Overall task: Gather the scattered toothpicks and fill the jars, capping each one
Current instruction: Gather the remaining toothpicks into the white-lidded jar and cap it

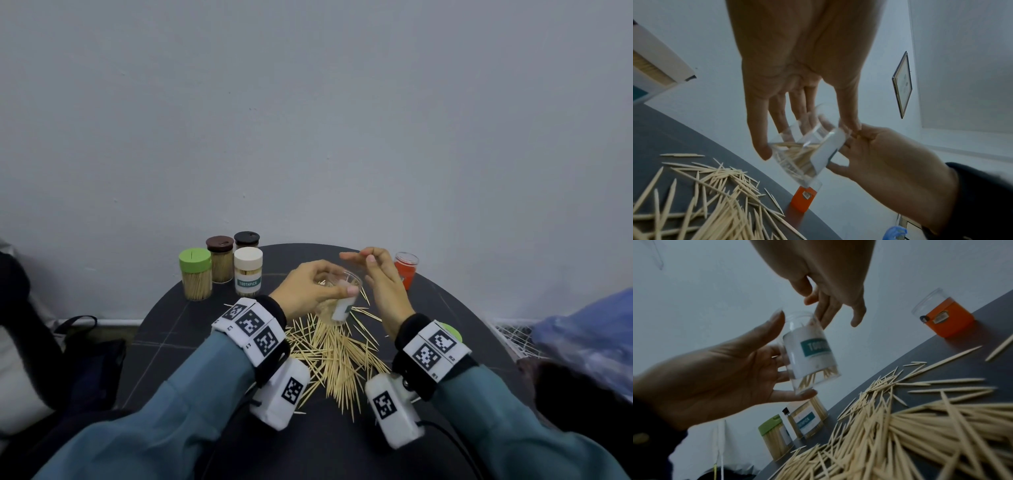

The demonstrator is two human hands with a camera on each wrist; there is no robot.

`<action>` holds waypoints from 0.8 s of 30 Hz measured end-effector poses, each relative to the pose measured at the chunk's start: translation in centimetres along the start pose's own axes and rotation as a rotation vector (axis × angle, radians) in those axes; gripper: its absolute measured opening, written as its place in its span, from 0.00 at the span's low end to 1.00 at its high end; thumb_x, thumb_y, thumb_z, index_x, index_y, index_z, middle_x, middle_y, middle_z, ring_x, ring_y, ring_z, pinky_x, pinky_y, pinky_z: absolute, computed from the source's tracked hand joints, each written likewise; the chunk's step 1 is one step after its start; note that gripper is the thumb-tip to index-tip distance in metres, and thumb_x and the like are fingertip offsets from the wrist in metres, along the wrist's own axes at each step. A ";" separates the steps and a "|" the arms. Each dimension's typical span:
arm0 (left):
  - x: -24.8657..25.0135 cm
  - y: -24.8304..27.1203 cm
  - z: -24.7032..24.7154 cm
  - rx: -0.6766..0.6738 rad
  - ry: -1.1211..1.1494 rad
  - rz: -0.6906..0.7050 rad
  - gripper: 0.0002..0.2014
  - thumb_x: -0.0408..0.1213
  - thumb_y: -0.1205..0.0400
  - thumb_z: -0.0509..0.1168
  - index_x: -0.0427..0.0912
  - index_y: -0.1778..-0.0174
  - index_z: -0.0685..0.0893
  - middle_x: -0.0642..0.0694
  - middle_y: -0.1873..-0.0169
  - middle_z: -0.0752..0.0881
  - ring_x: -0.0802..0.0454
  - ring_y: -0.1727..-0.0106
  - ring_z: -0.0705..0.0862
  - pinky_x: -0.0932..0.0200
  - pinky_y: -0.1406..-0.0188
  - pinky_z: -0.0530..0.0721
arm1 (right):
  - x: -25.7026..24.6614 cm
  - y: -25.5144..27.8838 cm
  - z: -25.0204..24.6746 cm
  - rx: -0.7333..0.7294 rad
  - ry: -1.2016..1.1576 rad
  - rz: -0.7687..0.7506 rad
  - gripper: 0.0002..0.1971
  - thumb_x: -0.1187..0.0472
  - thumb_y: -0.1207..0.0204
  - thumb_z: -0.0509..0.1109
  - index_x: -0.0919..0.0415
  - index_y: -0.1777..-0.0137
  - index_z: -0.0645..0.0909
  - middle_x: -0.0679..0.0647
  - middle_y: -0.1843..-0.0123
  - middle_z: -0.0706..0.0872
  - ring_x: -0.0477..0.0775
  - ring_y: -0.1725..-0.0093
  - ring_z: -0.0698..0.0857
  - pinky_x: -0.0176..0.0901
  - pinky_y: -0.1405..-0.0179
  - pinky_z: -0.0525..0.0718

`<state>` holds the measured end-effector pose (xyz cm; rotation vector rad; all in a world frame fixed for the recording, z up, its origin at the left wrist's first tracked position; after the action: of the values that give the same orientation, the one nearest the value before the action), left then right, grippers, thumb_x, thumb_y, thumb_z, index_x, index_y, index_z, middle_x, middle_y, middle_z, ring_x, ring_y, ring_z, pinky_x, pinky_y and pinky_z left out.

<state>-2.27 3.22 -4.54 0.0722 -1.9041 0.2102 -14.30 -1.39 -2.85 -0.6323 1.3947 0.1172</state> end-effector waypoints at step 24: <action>0.0 -0.3 -2.7 0.152 -0.108 0.013 0.27 0.45 0.29 0.76 0.43 0.35 0.80 0.46 0.37 0.82 0.51 0.34 0.77 0.47 0.30 0.74 | 4.2 4.0 2.2 -0.700 1.522 0.517 0.27 0.46 0.20 0.62 0.69 0.32 0.74 0.60 0.31 0.77 0.56 0.33 0.78 0.43 0.42 0.77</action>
<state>0.24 3.45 -3.60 0.1761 -1.9939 0.3661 -13.28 1.78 -8.11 -0.9680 3.0465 0.6534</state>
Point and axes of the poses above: each hand's wrist, its own y-axis away from the middle knuckle, its own z-axis out of the palm, x = y × z, the point moved 5 cm from there along -y, towards the middle knuckle
